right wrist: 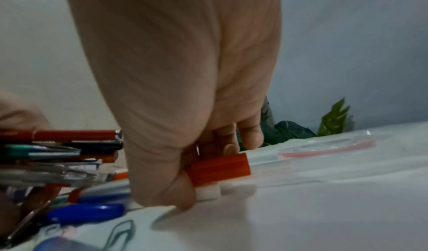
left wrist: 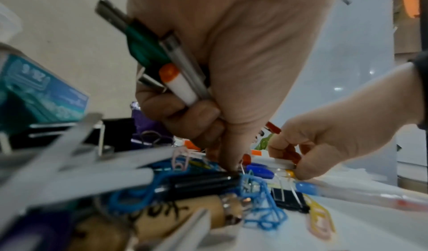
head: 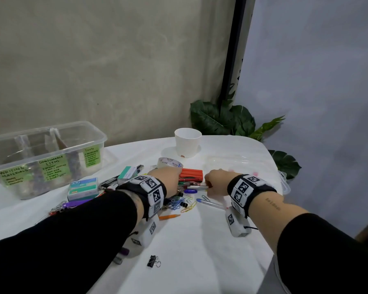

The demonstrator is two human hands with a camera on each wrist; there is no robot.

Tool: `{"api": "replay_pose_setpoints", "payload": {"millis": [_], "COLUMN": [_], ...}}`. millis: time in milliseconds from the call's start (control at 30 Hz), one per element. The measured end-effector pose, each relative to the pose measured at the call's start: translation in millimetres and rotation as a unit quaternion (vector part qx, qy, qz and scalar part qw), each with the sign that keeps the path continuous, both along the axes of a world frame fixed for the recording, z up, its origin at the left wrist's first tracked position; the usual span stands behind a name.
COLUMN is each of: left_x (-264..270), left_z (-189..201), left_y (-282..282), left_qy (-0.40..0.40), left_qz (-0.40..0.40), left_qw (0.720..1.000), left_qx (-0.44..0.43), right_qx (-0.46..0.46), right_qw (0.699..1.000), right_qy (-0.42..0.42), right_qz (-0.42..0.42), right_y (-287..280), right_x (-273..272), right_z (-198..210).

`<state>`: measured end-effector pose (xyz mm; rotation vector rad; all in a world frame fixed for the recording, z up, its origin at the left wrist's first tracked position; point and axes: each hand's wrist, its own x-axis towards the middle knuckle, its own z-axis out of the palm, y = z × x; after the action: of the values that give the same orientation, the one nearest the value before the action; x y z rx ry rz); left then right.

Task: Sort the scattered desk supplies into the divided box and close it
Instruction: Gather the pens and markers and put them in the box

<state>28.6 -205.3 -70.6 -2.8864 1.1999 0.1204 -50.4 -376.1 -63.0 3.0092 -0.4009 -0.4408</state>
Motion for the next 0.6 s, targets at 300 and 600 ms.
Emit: {"api": "replay_pose_setpoints", "payload": {"millis": [300,600], "left_x": [9.9,-2.0], "left_z": [25.6,68.2], "left_y": [35.9,68.9], "left_qy": [0.089,0.302], "left_qz": [0.077,-0.057], "left_qw": [0.967,0.833], "left_qx": [-0.224,-0.46], "right_qx": [0.011,0.132], "right_qw": [0.998,0.973], "right_qy": [-0.039,-0.138], "right_qz": [0.054,0.127], "right_y": [15.2,85.1], "right_x": [-8.0,-0.1], "right_z": [58.5,144.7]}}
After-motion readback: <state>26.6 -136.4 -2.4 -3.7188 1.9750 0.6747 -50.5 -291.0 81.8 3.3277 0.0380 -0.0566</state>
